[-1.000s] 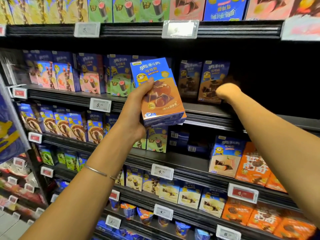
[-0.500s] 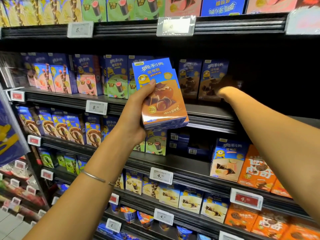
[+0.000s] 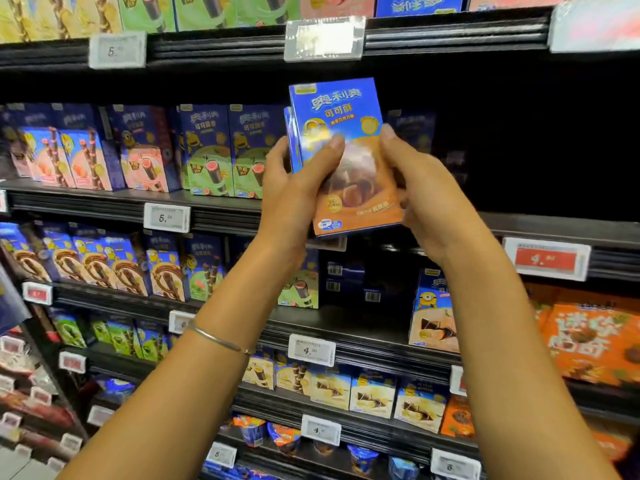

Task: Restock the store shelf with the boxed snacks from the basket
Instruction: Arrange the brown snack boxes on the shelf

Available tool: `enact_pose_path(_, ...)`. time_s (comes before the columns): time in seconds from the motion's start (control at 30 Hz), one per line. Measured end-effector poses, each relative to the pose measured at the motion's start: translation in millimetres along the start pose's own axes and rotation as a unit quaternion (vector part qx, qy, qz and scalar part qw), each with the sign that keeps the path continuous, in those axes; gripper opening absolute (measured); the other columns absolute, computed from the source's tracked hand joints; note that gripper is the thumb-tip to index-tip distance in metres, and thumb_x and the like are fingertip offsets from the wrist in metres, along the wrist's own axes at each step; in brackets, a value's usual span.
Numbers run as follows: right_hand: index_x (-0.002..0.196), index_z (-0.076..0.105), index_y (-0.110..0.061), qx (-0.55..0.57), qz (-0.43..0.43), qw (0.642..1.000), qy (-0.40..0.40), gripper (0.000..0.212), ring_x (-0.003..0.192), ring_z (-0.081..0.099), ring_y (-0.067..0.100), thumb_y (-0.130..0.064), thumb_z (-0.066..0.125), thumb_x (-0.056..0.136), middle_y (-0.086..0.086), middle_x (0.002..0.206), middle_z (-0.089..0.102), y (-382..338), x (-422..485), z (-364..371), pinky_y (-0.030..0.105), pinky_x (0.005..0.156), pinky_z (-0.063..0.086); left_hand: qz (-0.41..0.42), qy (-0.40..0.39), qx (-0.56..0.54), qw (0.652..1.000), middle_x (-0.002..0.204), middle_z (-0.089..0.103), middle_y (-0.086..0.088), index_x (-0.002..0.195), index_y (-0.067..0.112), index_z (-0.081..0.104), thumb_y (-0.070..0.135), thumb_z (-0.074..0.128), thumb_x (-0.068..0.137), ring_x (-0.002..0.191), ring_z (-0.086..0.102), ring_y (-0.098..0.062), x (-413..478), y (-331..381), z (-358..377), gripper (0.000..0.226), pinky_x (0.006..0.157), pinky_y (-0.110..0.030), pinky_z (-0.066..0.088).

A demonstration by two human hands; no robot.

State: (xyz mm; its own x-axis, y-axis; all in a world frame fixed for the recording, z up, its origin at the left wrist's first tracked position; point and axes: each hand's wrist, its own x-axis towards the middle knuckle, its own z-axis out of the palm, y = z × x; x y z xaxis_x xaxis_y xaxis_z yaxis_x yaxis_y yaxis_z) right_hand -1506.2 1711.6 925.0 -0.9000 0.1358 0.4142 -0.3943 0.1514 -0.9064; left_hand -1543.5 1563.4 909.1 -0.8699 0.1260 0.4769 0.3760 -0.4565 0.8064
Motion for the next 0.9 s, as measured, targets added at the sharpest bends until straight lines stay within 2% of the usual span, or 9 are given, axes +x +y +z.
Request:
enact_pose_path(0.1,0.115,0.07,-0.018,-0.05,-0.04,0.998,0.03,0.039,0.092,0.076,0.015,-0.05,0.064,0.094,0.0,0.102,0.078,-1,-20,0,0.035,0.083,0.059,0.043,0.015,0.044,0.998,0.115,0.078,-0.001,0.135,0.008,0.056,0.028,0.08,0.09,0.102,0.078,-0.018,-2,-7,14,0.054,0.083,-0.03,0.063)
enact_pose_path(0.23,0.106,0.073,-0.015,-0.023,-0.018,0.998,0.058,0.027,0.085,0.077,0.019,-0.039,0.066,0.095,0.005,0.094,0.079,-1,-26,-25,0.033,0.075,0.06,-0.002,0.003,0.084,0.996,0.127,0.073,-0.004,0.148,0.012,0.048,0.065,0.058,0.091,0.107,0.076,-0.019,2,-12,29,0.079,0.091,-0.042,0.063)
enact_pose_path(0.33,0.102,0.073,-0.016,0.017,0.006,0.995,0.102,0.024,0.08,0.077,0.018,-0.037,0.065,0.095,0.004,0.091,0.079,-6,-24,-54,0.028,0.063,0.058,-0.008,0.046,0.086,0.995,0.12,0.073,-0.003,0.14,0.013,0.049,0.038,0.068,0.101,0.095,0.078,-0.014,11,-22,28,0.049,0.074,-0.031,0.064)
enact_pose_path(0.43,0.101,0.071,-0.015,-0.009,-0.003,0.99,0.143,0.02,0.073,0.076,0.014,-0.033,0.065,0.094,0.002,0.087,0.079,-8,-11,-83,0.029,0.064,0.059,-0.024,0.053,0.055,0.997,0.118,0.074,-0.01,0.129,0.011,0.051,0.021,0.07,0.101,0.087,0.079,-0.014,21,-23,31,0.035,0.063,-0.027,0.061)
enact_pose_path(0.6,0.122,0.054,-0.009,-0.087,0.023,0.965,0.246,0.05,0.086,0.073,0.019,-0.033,0.076,0.084,0.006,0.104,0.072,-2,29,-127,0.037,0.078,0.059,-0.019,0.024,0.049,0.998,0.113,0.076,-0.002,0.134,0.011,0.05,0.022,0.07,0.101,0.087,0.079,-0.012,36,-18,41,0.04,0.068,-0.03,0.064)
enact_pose_path(0.7,0.107,0.057,-0.01,-0.097,0.049,0.953,0.284,0.03,0.075,0.068,0.015,-0.021,0.074,0.085,0.004,0.091,0.067,8,51,-141,0.025,0.062,0.053,-0.012,0.021,0.057,0.998,0.101,0.077,0.0,0.132,0.005,0.052,0.021,0.073,0.099,0.081,0.079,-0.012,45,-17,44,0.042,0.064,-0.03,0.062)
enact_pose_path(0.77,0.093,0.061,-0.012,-0.109,0.069,0.946,0.296,0.013,0.066,0.064,0.012,-0.014,0.071,0.085,0.003,0.085,0.065,17,63,-146,0.017,0.047,0.046,-0.011,0.023,0.058,0.998,0.095,0.078,-0.001,0.117,0.007,0.058,0.02,0.075,0.097,0.08,0.079,-0.015,53,-19,44,0.029,0.067,-0.036,0.065)
enact_pose_path(0.83,0.103,0.067,-0.007,-0.093,0.077,0.947,0.299,0.016,0.068,0.066,0.016,-0.007,0.067,0.086,0.006,0.09,0.068,27,75,-152,0.016,0.045,0.048,-0.011,0.027,0.052,0.998,0.093,0.079,-0.002,0.106,0.012,0.062,0.019,0.077,0.096,0.082,0.079,-0.016,58,-22,42,0.019,0.07,-0.039,0.065)
enact_pose_path(0.9,0.107,0.066,-0.007,-0.093,0.08,0.947,0.297,0.018,0.07,0.066,0.016,-0.004,0.065,0.089,0.007,0.093,0.068,34,85,-157,0.018,0.048,0.051,-0.014,0.027,0.047,0.998,0.1,0.08,-0.004,0.11,0.012,0.066,0.019,0.077,0.096,0.087,0.08,-0.018,60,-25,39,0.02,0.074,-0.04,0.066)
